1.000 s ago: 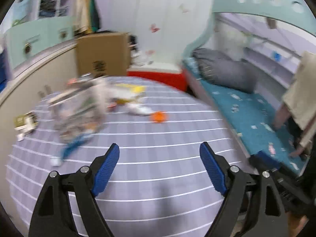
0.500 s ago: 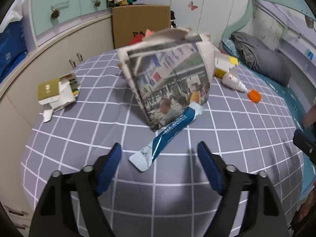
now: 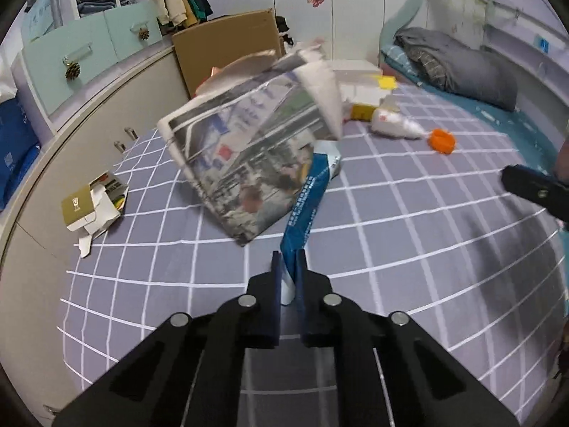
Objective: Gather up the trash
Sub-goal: 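Return both tools to the table toward the blue toothpaste tube, then grasp the blue toothpaste tube with the left tool while the right tool grasps the orange cap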
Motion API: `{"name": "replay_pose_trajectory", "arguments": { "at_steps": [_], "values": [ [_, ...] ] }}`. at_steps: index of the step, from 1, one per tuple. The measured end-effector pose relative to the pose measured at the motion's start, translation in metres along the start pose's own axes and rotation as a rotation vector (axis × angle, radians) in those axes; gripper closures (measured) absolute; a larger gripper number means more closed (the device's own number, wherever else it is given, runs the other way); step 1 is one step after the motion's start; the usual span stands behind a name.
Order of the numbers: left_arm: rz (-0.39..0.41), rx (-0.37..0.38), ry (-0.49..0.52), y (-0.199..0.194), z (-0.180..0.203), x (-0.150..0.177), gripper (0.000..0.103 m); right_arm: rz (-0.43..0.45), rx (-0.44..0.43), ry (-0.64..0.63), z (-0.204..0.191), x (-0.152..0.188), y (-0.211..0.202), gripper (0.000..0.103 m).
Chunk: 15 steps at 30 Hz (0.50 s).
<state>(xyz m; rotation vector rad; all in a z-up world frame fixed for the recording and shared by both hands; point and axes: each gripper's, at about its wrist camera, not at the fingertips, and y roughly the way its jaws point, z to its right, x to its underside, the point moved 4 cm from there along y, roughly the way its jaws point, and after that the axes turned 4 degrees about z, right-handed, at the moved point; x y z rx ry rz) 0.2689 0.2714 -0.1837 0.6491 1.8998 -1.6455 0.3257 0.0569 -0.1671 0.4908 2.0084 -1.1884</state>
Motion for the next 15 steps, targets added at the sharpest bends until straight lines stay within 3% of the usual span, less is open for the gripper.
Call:
{"name": "replay_pose_trajectory", "arguments": {
  "at_steps": [6,13,15],
  "values": [
    [0.069,0.090,-0.066,-0.019,0.013,-0.020,0.096,-0.018,0.009,-0.013,0.008,-0.012,0.015,0.041],
    [0.073,0.109,-0.094,-0.003,0.034,-0.049,0.096,-0.083,0.087,-0.126,0.004,-0.031,0.057,0.041],
    [0.063,0.110,-0.103,0.001,0.042,-0.053,0.096,-0.106,0.099,-0.149,0.002,-0.035,0.069,0.049]
  ]
}}
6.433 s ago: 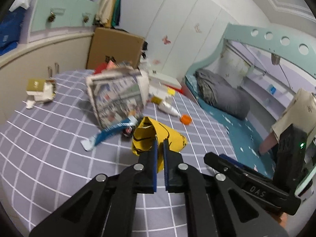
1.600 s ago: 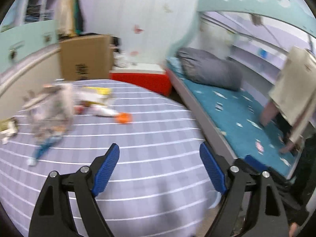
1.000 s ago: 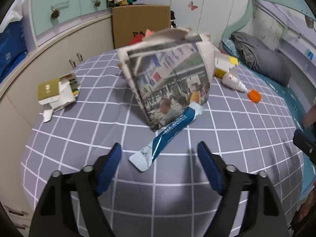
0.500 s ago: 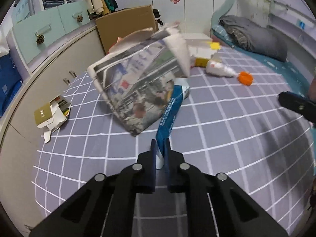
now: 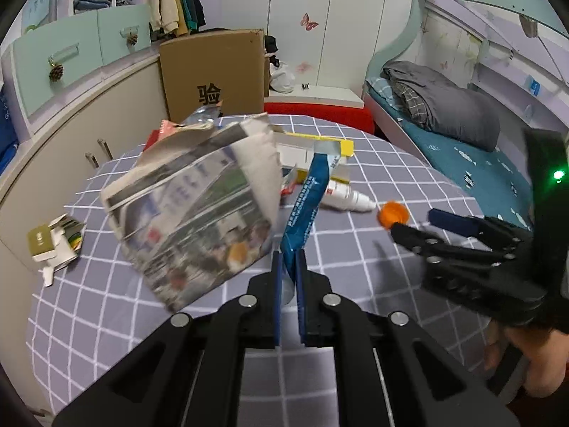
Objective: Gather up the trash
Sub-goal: 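Grasp the blue toothpaste tube with the left tool while the right tool grasps the orange cap, then carry the tube and cap over the bin and open both tools to drop them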
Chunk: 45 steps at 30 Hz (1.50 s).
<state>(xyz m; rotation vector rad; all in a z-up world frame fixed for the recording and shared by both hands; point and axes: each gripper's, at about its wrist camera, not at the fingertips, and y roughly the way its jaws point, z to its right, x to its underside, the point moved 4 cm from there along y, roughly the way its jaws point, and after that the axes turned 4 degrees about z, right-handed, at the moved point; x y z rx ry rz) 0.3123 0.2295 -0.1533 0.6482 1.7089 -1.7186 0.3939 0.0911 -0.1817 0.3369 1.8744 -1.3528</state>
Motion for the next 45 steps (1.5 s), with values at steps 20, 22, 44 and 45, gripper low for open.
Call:
{"name": "replay_pose_trajectory", "arguments": {
  "at_steps": [20,22,44,45],
  "values": [
    [0.021,0.100,0.071,-0.021,0.083,0.004,0.096,0.110,-0.085,0.094,0.046,0.039,-0.081,0.073],
    [0.023,0.147,0.102,-0.029,0.113,0.011,0.096,0.148,-0.079,0.143,0.064,0.054,-0.106,0.073],
    [-0.260,0.443,0.415,0.049,0.397,0.148,0.096,0.223,0.201,0.752,0.307,0.288,-0.164,0.072],
    [-0.285,0.440,0.419,0.061,0.401,0.154,0.096,0.217,0.200,0.773,0.312,0.294,-0.155,0.071]
  ]
}}
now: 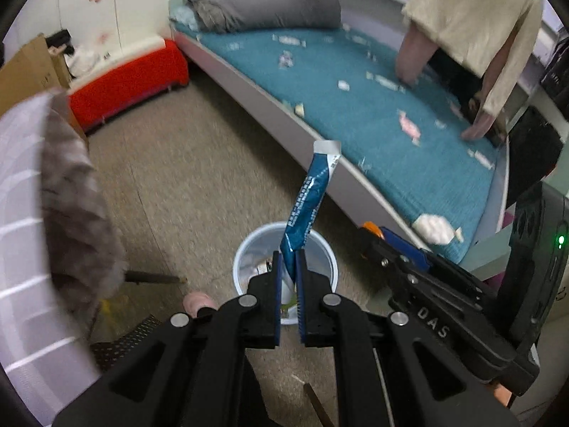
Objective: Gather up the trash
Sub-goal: 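Carry the tube and cap over the bin and open both tools to drop them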
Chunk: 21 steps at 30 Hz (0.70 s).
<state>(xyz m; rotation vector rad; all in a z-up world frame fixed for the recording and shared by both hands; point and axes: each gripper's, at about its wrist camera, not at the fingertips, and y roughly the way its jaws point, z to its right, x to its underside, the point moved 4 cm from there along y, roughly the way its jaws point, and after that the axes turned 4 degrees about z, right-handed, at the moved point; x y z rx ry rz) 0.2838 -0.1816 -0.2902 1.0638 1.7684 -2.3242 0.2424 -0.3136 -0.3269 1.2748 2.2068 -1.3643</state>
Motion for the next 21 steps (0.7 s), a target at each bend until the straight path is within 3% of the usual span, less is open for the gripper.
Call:
{"name": "replay_pose_trajectory", "arguments": {
  "at_steps": [1,2,3,10,21],
  "values": [
    [-0.015,-0.001,-0.003,0.012,0.002,0.001,0.096,-0.008,0.007,0.010,0.008,0.003,0.007,0.068],
    [-0.037,-0.004,-0.006,0.026,0.001,0.003,0.096,-0.021,0.024,0.021,0.017,0.006,0.015,0.048],
    [-0.053,-0.005,-0.007,0.033,0.000,0.004,0.096,-0.032,0.051,0.036,0.028,0.010,0.024,0.042],
    [-0.154,-0.002,-0.025,0.083,-0.006,0.018,0.096,-0.066,0.114,0.076,0.057,0.022,0.037,0.042],
    [-0.237,0.004,-0.003,0.116,0.003,0.030,0.096,-0.064,0.134,0.118,0.071,0.033,0.031,0.041]
  ]
}}
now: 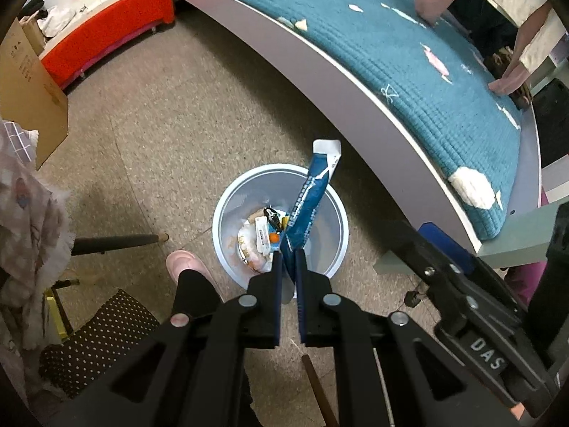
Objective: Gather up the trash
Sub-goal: 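Carry the tube and cap over the bin and open both tools to drop them, then return both tools to the table toward the white bottle and yellow box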
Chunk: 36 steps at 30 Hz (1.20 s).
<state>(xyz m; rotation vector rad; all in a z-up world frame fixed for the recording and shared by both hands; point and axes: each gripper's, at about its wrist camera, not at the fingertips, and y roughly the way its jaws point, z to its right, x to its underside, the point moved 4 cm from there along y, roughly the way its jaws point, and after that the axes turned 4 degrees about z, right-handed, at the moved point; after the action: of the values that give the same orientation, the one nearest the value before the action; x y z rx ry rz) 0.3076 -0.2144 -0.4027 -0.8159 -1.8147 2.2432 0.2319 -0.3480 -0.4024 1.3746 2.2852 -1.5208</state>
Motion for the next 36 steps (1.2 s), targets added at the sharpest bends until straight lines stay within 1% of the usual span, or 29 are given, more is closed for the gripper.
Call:
{"name": "replay_pose_trajectory", "arguments": {
  "at_steps": [3,6,9,12,13,14,15,16,17,20,23,28,31,35,36],
  "values": [
    [-0.005,0.004,0.007,0.003,0.002,-0.002,0.096,0.030,0.016,0.023,0.006,-0.003,-0.006,0.041],
    [-0.003,0.006,0.025,0.003,0.009,-0.006,0.096,0.085,0.036,0.044,0.011,-0.009,-0.018,0.041],
    [-0.003,0.006,0.035,0.002,0.015,-0.011,0.096,0.135,0.035,0.068,0.017,-0.015,-0.031,0.040],
    [0.011,0.003,0.037,0.000,0.020,-0.017,0.093,0.160,0.034,0.078,0.019,-0.019,-0.038,0.039],
    [0.015,-0.007,0.034,0.000,0.020,-0.019,0.088,0.168,0.034,0.079,0.020,-0.020,-0.040,0.039],
    [0.010,-0.016,0.030,0.000,0.020,-0.020,0.061,0.172,0.035,0.080,0.021,-0.020,-0.042,0.039],
    [0.010,-0.021,0.021,-0.001,0.018,-0.021,0.029,0.172,0.034,0.081,0.021,-0.021,-0.043,0.039],
    [0.025,-0.023,0.012,-0.003,0.017,-0.020,0.025,0.172,0.032,0.083,0.020,-0.020,-0.044,0.039],
    [0.036,-0.021,0.007,-0.005,0.016,-0.020,0.025,0.173,0.030,0.084,0.020,-0.020,-0.045,0.039],
    [0.027,-0.019,-0.005,-0.009,0.012,-0.017,0.025,0.170,0.026,0.079,0.016,-0.019,-0.047,0.039],
    [0.039,-0.020,-0.009,-0.016,0.010,-0.016,0.025,0.167,0.017,0.071,0.010,-0.018,-0.050,0.038],
    [0.084,-0.036,-0.019,-0.039,0.007,-0.013,0.025,0.165,0.000,0.053,-0.003,-0.018,-0.056,0.038],
    [0.144,-0.038,-0.031,-0.064,0.003,-0.011,0.025,0.166,-0.022,0.040,-0.013,-0.019,-0.063,0.038],
    [0.226,-0.078,-0.021,-0.102,-0.001,-0.009,0.025,0.185,-0.062,0.013,-0.033,-0.024,-0.080,0.038],
    [0.258,-0.088,-0.016,-0.117,-0.003,-0.009,0.025,0.189,-0.074,0.007,-0.038,-0.025,-0.084,0.038]
  ]
}}
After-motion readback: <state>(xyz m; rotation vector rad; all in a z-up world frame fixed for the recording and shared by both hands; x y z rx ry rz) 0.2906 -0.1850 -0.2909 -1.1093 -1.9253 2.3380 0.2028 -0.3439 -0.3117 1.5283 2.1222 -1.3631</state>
